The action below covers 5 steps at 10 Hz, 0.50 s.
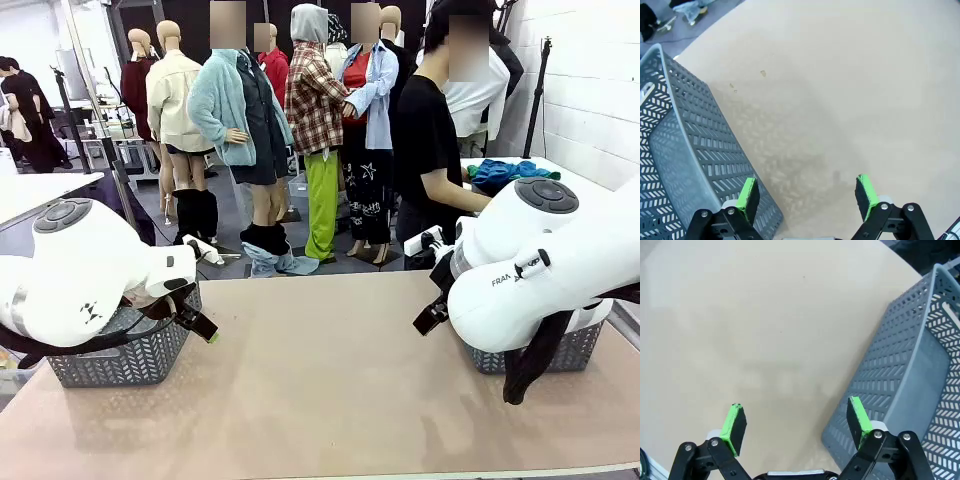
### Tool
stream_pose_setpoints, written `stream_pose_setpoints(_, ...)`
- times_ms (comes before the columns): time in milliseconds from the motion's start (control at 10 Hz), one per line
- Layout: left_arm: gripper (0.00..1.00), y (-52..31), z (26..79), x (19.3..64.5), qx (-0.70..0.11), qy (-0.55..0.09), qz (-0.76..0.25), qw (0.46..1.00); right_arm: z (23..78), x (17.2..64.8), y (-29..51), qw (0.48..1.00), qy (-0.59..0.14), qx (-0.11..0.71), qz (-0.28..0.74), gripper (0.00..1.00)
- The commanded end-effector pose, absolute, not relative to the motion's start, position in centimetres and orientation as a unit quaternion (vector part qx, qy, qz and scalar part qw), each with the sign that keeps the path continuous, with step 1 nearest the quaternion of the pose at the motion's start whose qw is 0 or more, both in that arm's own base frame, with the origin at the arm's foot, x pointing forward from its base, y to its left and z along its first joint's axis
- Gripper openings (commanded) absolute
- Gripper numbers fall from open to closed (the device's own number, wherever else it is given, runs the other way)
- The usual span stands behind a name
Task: Sort the tops and bottoms.
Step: Lift clothes from the center of the table with your left hand.
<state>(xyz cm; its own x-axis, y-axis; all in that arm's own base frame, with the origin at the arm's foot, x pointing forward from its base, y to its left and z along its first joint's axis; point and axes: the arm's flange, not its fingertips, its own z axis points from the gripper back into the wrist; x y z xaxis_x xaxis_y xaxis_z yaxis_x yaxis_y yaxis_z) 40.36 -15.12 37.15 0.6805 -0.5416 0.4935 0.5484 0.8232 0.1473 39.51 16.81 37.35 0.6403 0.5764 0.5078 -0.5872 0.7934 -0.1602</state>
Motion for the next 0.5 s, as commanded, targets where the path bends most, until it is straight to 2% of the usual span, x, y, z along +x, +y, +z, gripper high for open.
stream_pose_setpoints(0,1.0,-15.13,37.15,40.36,-0.006,-0.267,-0.297,0.917,37.35,39.51,16.81,0.906,-0.277,0.01,0.321,1.0)
stream_pose_setpoints(400,1.0,-15.13,37.15,40.36,-0.006,-0.267,-0.297,0.917,37.35,39.51,16.81,0.906,-0.277,0.01,0.321,1.0)
